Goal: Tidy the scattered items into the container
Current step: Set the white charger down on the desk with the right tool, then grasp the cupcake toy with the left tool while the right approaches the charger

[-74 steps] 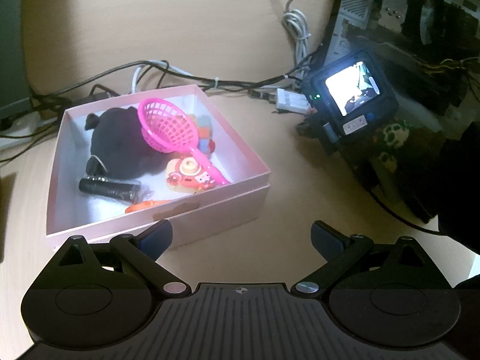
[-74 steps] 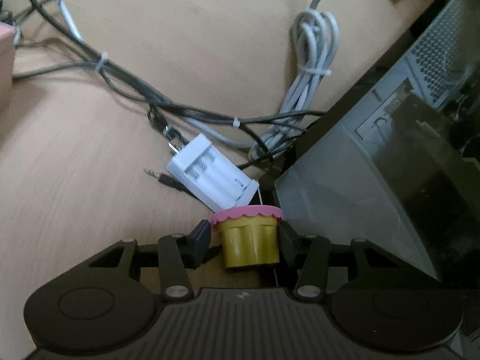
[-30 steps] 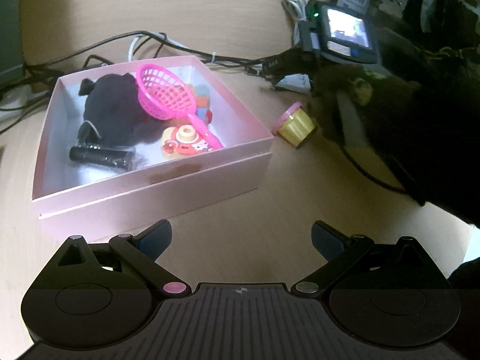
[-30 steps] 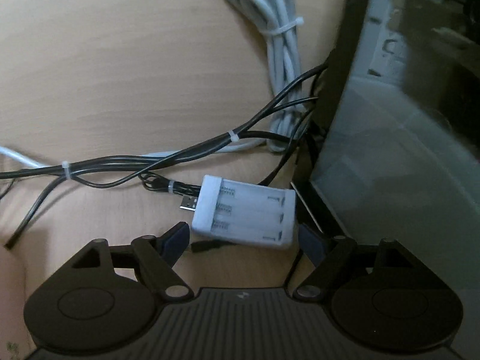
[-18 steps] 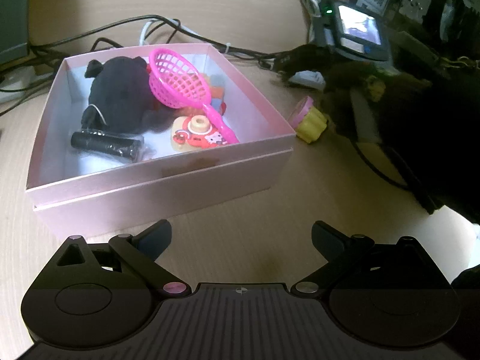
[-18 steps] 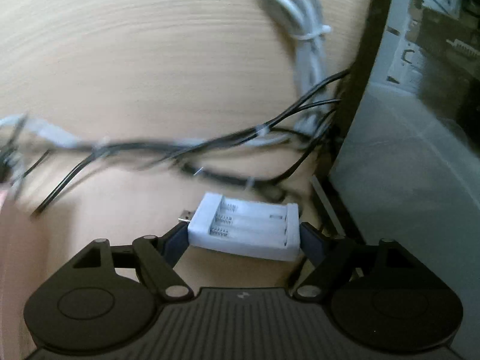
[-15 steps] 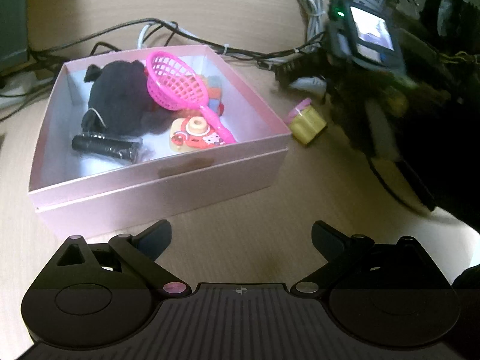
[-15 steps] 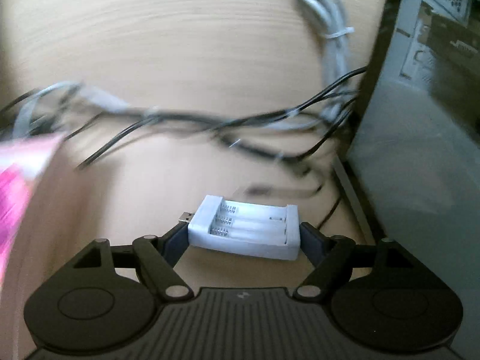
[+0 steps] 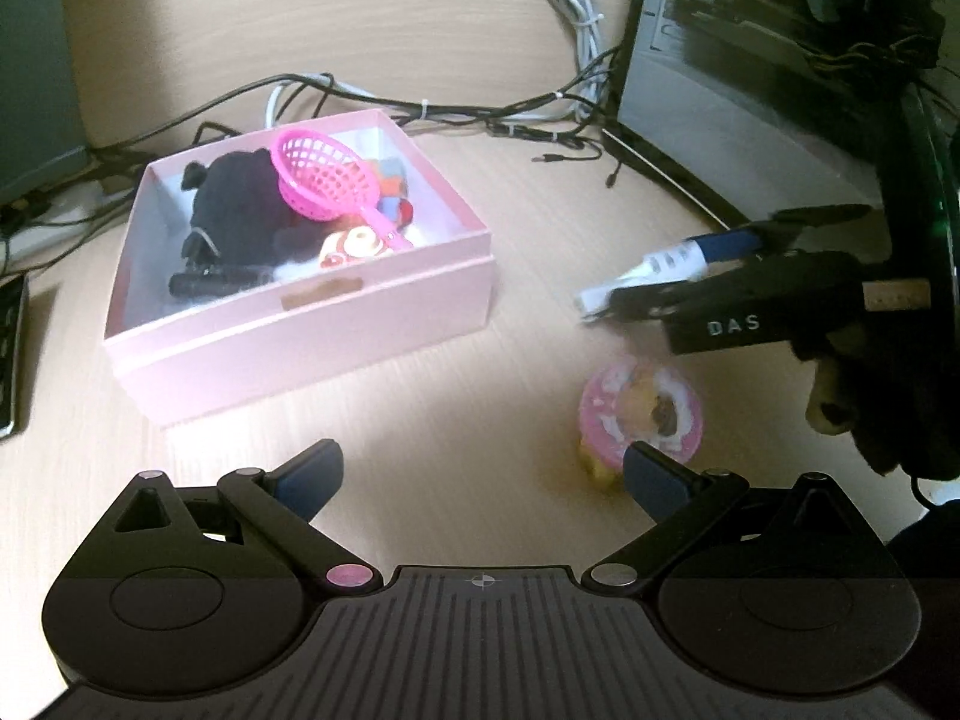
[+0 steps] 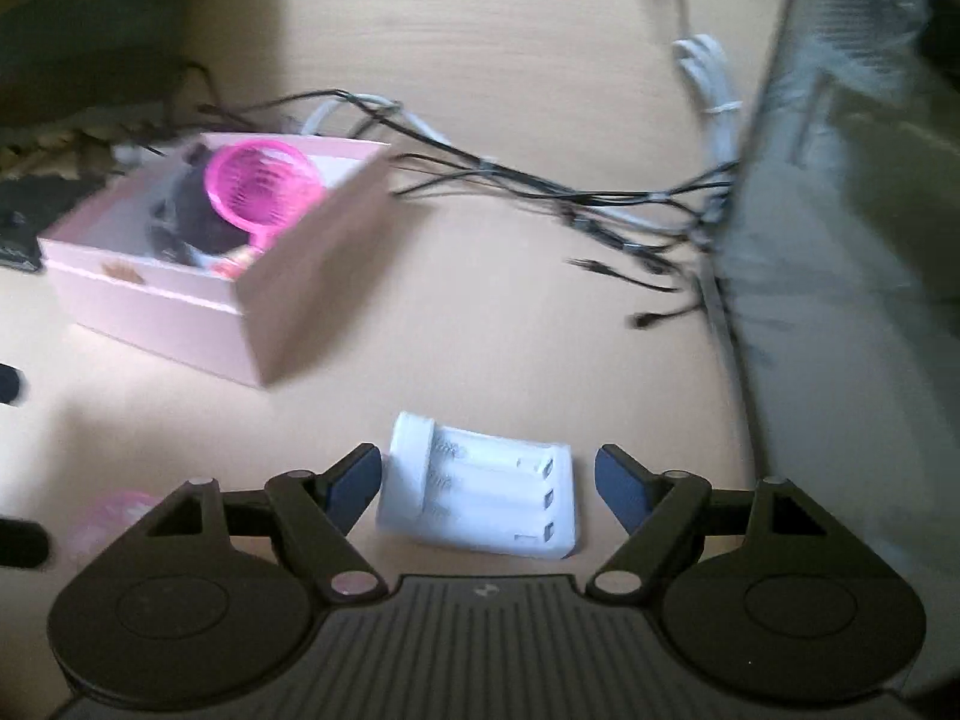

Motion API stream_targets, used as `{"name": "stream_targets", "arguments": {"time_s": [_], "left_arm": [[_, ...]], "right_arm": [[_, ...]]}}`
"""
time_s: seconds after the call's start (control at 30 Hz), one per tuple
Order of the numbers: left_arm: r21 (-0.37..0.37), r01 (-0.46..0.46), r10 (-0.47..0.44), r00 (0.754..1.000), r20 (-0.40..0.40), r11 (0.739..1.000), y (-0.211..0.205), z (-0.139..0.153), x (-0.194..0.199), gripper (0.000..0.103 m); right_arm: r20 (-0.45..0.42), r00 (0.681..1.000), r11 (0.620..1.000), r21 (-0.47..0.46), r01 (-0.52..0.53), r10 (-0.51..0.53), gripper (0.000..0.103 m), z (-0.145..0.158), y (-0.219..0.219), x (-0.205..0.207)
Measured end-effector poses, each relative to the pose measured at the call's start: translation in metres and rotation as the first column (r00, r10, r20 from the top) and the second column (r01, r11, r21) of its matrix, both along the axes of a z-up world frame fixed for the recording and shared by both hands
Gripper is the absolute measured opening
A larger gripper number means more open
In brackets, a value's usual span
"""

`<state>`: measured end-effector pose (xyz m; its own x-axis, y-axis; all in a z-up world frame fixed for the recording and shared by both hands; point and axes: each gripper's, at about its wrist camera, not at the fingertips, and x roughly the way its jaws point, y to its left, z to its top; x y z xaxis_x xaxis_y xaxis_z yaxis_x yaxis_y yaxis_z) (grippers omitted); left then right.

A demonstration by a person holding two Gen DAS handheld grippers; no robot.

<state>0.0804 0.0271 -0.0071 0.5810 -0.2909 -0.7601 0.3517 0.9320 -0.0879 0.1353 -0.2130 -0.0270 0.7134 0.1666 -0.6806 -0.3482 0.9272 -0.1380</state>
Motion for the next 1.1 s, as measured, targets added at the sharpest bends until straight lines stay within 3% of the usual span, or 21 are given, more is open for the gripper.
{"name": "stream_targets", "arguments": {"time_s": [0.13, 0.3, 0.5, 0.83, 1.1], "left_arm": [[0.001, -0.027, 0.027, 1.000, -0.005, 1.000, -0.011, -0.001, -0.007, 0.102], [0.029, 0.002, -0.001, 1.000, -0.006, 1.000, -0.036, -0.003, -0.013, 0.102], [0.069, 0.006, -0.005, 1.000, -0.018, 0.998, -0.060, -0.007, -0.014, 0.102], [0.110, -0.007, 0.014, 0.998, -0.058, 0.994, -0.072, -0.019, -0.011, 0.102], [0.133, -0.043, 0.048, 0.998, -0.039, 0.990, -0.074, -0.026, -0.013, 0.102]], "right_arm": [[-0.038, 0.999, 0.999, 0.043, -0.003, 0.004, 0.081, -0.006, -0.016, -0.009], [-0.070, 0.993, 0.994, 0.050, -0.093, 0.097, 0.086, -0.016, -0.028, -0.030], [-0.141, 0.979, 0.986, 0.096, -0.134, 0.147, 0.103, -0.027, -0.039, -0.032], [-0.126, 0.981, 0.984, 0.114, -0.134, 0.148, 0.103, -0.029, -0.038, -0.036], [-0.113, 0.981, 0.983, 0.113, -0.144, 0.157, 0.103, -0.030, -0.036, -0.042]]}}
